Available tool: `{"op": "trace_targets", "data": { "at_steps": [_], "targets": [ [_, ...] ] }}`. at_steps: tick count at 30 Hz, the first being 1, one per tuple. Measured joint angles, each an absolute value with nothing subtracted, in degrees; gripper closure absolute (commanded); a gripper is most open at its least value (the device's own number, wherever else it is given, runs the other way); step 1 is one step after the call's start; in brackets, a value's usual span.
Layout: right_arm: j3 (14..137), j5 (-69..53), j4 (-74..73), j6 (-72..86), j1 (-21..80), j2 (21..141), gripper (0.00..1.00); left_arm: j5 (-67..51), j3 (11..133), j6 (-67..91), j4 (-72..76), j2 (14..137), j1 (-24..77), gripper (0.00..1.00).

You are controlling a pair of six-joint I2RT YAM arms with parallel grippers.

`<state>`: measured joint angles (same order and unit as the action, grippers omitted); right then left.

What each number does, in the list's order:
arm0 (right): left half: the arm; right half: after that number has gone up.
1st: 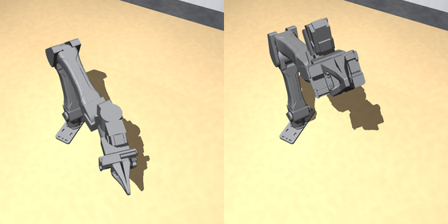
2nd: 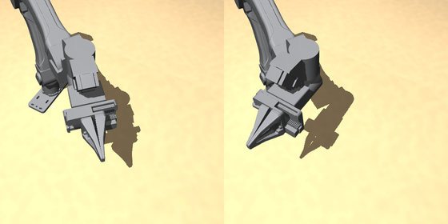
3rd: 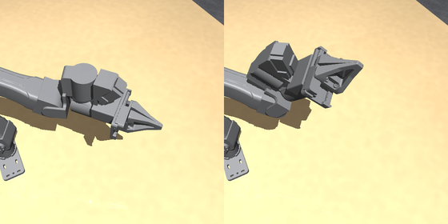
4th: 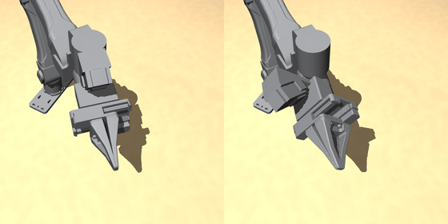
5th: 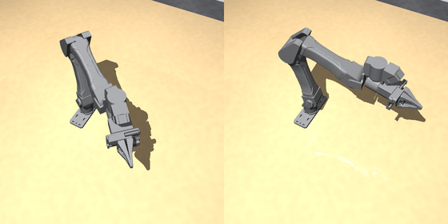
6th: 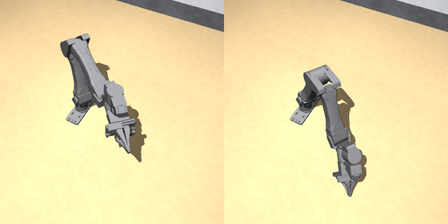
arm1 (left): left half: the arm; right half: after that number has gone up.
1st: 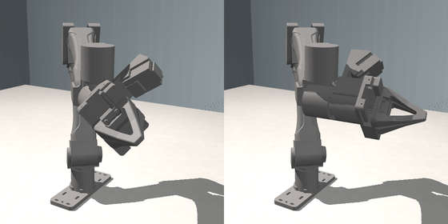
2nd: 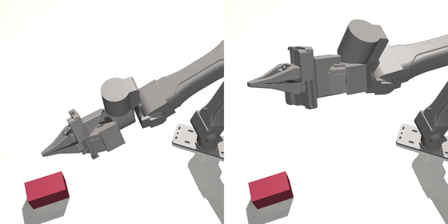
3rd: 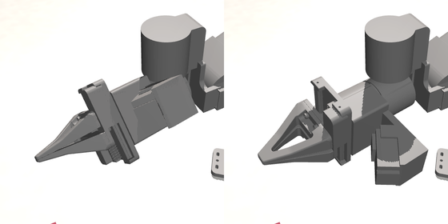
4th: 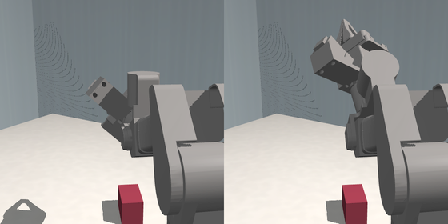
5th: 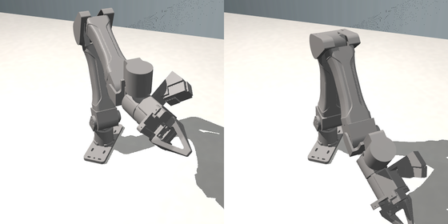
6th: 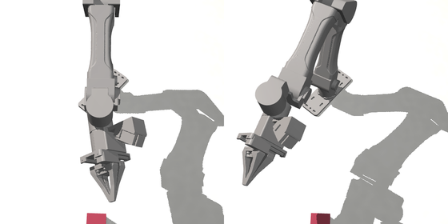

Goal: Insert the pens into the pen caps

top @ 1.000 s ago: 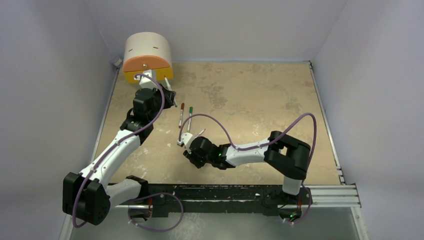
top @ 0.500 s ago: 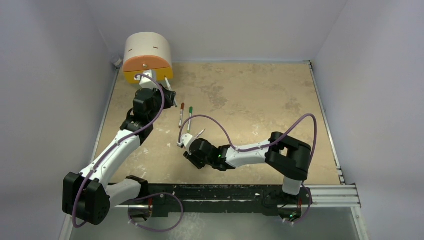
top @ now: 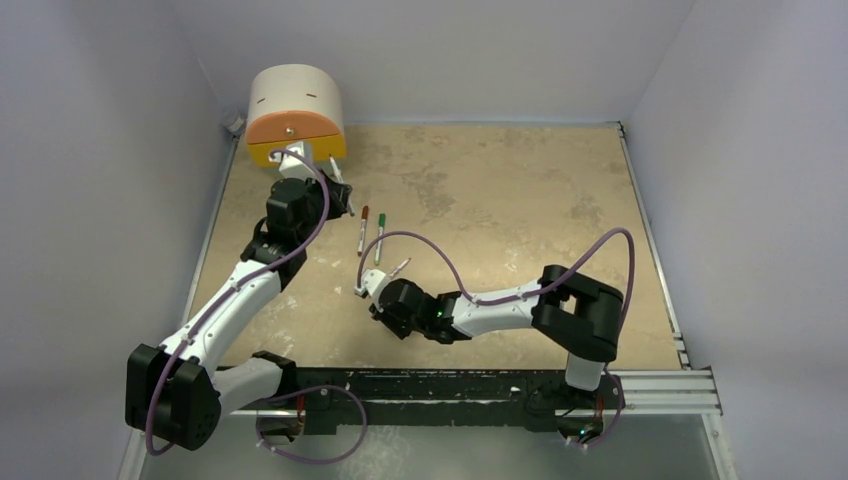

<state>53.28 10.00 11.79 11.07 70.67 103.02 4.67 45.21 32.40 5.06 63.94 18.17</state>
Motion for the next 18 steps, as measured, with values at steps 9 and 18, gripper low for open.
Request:
{"op": "trace_targets", "data": {
  "at_steps": [9,18],
  "targets": [
    [52.69,9.45,12.69,11.81,70.81,102.56,1.0,4.67,45.21,32.38,5.04,63.94,18.0,1.0],
    [52.77,4.14,8.75,14.5,67.33,97.67,1.0,3.64,45.21,32.4,4.97,63.92,18.0,1.0]
  ]
}}
